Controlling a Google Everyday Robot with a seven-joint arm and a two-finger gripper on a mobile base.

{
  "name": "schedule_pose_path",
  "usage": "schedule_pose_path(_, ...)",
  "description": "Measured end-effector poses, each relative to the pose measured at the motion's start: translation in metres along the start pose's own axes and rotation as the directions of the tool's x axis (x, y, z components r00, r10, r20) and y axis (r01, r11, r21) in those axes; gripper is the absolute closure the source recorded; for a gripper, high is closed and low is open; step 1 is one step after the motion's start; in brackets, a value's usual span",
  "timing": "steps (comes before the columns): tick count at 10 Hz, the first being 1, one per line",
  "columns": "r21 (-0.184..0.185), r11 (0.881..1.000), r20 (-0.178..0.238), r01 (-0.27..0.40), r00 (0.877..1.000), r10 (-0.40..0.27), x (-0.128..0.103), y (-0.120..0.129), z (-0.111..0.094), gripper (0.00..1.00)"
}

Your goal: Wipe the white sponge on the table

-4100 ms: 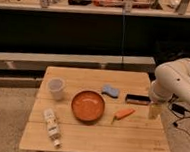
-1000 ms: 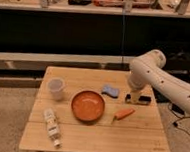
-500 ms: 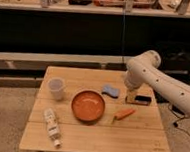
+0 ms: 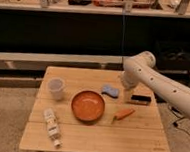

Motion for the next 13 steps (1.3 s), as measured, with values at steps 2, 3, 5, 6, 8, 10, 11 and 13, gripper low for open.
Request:
schedule_pose_path(2, -0.003, 1.000, 0.005, 0.012, 1.000, -0.012, -0.003, -0.005, 0.006, 0.20)
schedule_pose_path(3, -0.007, 1.000, 0.008, 0.015, 1.000, -0.015, -0.002, -0.007, 0.011, 0.20)
schedule_pose_path(5, -0.014, 0.999, 0.012, 0.035, 0.999, -0.034, -0.007, -0.009, 0.018, 0.20)
schedule_pose_path(6, -0.019, 0.998, 0.017, 0.052, 0.999, -0.051, -0.012, -0.011, 0.024, 0.20)
schedule_pose_path(8, -0.025, 0.997, 0.017, 0.068, 0.998, -0.067, -0.014, -0.013, 0.029, 0.20)
schedule_pose_path(10, -0.032, 0.996, 0.020, 0.089, 0.996, -0.088, -0.014, -0.014, 0.036, 0.20)
schedule_pose_path(11, -0.034, 0.995, 0.023, 0.099, 0.995, -0.098, -0.016, -0.015, 0.038, 0.20)
schedule_pose_path(13, -0.042, 0.991, 0.027, 0.128, 0.992, -0.127, -0.021, -0.017, 0.043, 0.20)
